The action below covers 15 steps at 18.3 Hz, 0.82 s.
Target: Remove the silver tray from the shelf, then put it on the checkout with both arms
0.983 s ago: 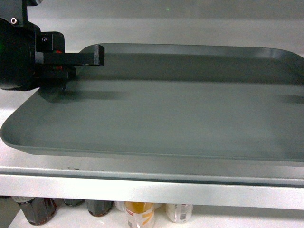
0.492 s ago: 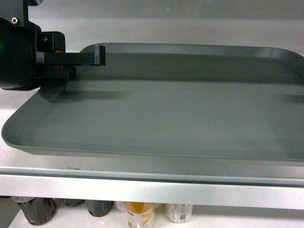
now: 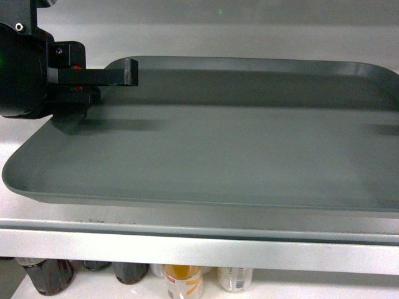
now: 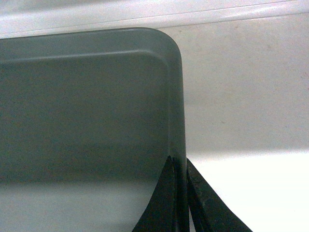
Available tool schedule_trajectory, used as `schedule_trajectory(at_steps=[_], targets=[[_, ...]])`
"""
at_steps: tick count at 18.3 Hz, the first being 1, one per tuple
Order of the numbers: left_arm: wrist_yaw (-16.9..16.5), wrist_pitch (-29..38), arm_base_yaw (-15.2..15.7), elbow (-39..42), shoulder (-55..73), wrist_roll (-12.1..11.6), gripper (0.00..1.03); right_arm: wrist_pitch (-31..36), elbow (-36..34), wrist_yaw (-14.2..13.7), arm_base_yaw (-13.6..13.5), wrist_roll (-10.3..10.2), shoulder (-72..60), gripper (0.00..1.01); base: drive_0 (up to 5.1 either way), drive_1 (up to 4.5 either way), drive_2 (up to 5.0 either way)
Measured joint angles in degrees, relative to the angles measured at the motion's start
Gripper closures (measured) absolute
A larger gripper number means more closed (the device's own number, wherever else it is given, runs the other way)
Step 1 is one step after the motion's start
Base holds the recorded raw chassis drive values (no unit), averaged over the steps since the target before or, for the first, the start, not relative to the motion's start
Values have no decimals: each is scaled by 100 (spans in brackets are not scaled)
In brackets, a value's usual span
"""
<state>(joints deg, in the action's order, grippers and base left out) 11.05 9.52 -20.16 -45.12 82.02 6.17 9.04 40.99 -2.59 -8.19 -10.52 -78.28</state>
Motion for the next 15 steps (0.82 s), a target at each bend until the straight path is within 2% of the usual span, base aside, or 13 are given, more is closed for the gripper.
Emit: schedule_trajectory(at_steps=[3, 15], targets=[[-2, 0, 0, -2, 4, 0, 99, 0, 0, 0, 0, 2, 0, 98, 0, -108, 108], [15, 31, -4, -20, 22, -2, 99, 28, 9, -22, 7, 7, 15, 98, 11, -401, 422]])
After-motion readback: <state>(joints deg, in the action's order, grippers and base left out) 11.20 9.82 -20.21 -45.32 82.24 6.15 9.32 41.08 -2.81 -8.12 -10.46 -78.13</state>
